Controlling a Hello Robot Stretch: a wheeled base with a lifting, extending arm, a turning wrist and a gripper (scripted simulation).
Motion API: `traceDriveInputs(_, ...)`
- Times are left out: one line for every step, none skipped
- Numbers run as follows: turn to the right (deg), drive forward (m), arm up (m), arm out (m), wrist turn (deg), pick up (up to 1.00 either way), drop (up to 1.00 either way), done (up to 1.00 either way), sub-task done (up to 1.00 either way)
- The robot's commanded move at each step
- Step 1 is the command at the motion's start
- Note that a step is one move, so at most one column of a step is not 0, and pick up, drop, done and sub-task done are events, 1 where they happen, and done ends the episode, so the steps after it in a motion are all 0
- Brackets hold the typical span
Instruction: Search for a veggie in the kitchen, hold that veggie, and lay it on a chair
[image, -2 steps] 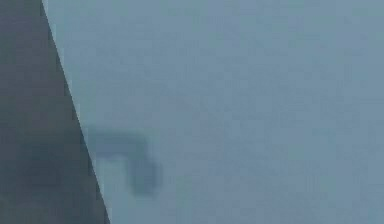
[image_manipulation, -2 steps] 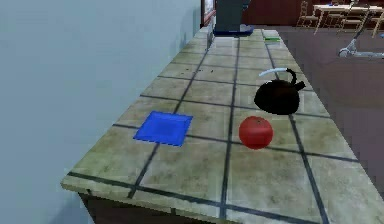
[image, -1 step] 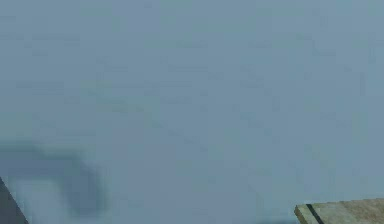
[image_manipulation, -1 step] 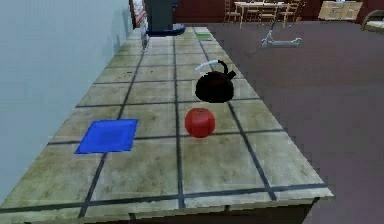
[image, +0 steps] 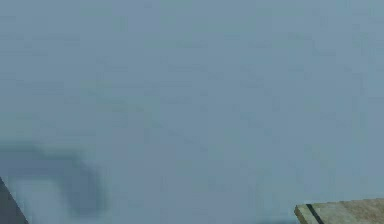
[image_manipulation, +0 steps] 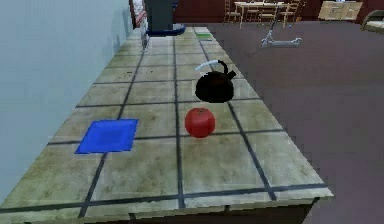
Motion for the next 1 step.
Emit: traceDriveInputs(0.0, 0.0, 0.38, 0.0, 0.0, 0.0, 0.0, 0.0, 0.0)
